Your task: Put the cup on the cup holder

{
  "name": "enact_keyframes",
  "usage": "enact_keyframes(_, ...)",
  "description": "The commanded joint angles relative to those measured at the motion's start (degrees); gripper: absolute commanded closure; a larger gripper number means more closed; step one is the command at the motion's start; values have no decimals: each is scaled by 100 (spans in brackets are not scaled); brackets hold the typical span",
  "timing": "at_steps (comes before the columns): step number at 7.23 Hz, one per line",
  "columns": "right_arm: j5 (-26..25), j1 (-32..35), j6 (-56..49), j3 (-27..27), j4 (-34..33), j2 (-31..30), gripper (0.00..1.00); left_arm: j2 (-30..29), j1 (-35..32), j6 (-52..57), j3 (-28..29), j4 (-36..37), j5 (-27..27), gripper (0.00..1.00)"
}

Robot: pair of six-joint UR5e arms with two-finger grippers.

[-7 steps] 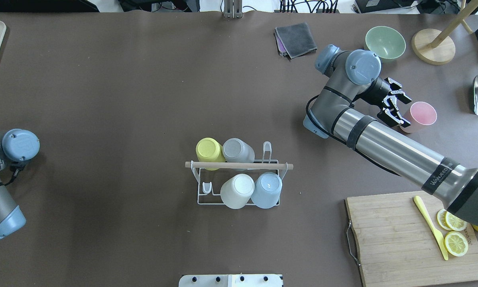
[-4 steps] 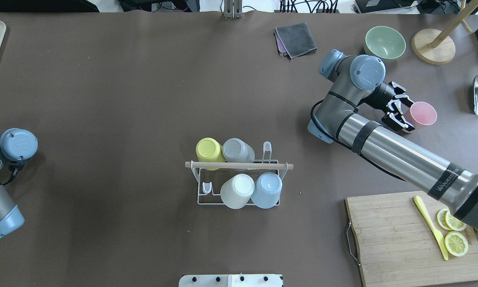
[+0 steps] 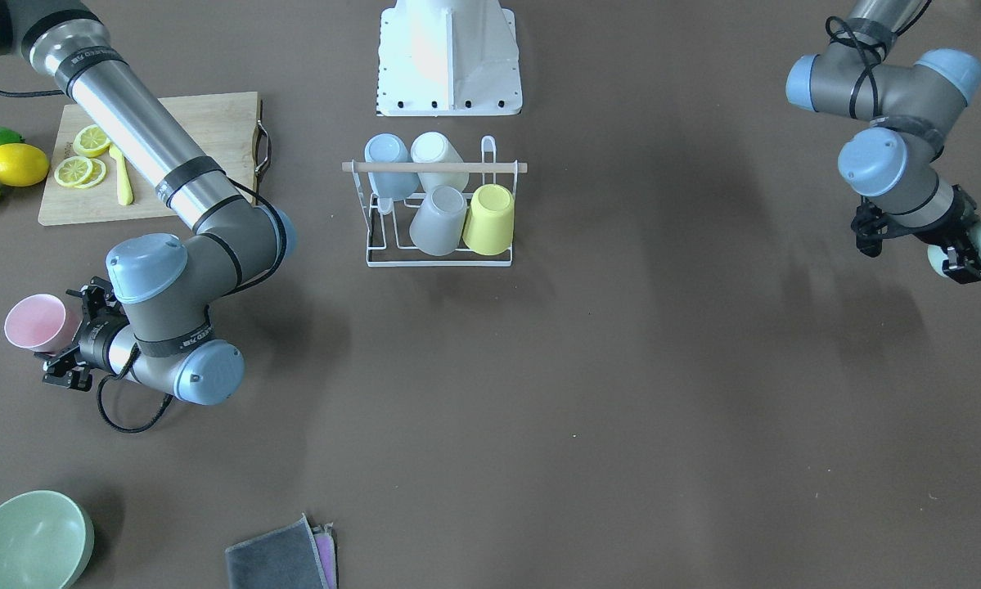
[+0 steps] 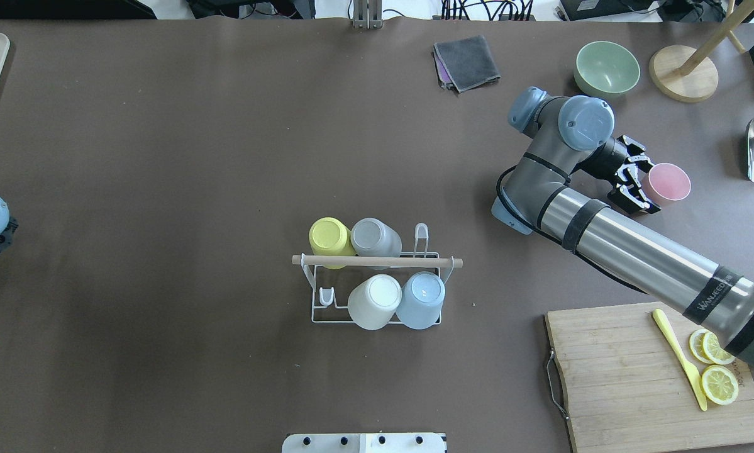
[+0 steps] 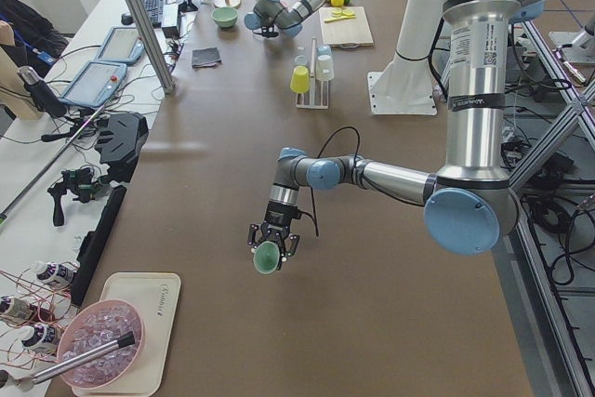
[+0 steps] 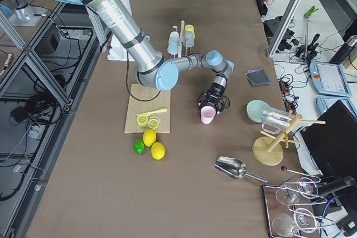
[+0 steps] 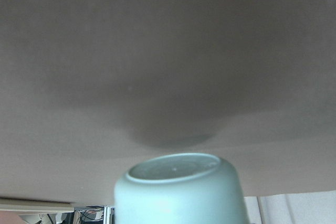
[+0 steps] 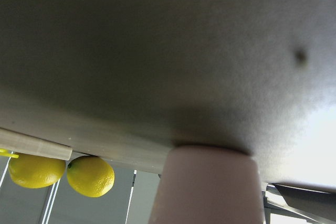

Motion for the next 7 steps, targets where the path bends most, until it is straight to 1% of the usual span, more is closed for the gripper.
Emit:
enact_keyframes(1,-42,-4,-2,1,-1,-4,2,-337,-1364,1284,-692,130,-838,97)
enact_keyframes(2,-51,-4,-2,1,-1,-21,2,-348,-1605,1365,-1156,297,-913,95)
enact_keyframes(3,-86,-4,7,1,-1,-48,2,-366,-1773,1297,-1352,299,-1201,94)
enact_keyframes(4,-86,-13,7,1,8,-57,2,-575,-1992,983,-1441,299,-1447,90)
enact_keyframes(5,-95,-21,42,1,8,-57,2,-568,-2073,101,-1468,177,-1502,93)
enact_keyframes(6,-130,-39,86,1,8,-65,2,-525,-2160,-874,-1355,-233,-1511,100)
enact_keyframes(7,-147,-39,86,1,-1,-57,3,-524,-2335,-1710,-1136,-673,-1755,100)
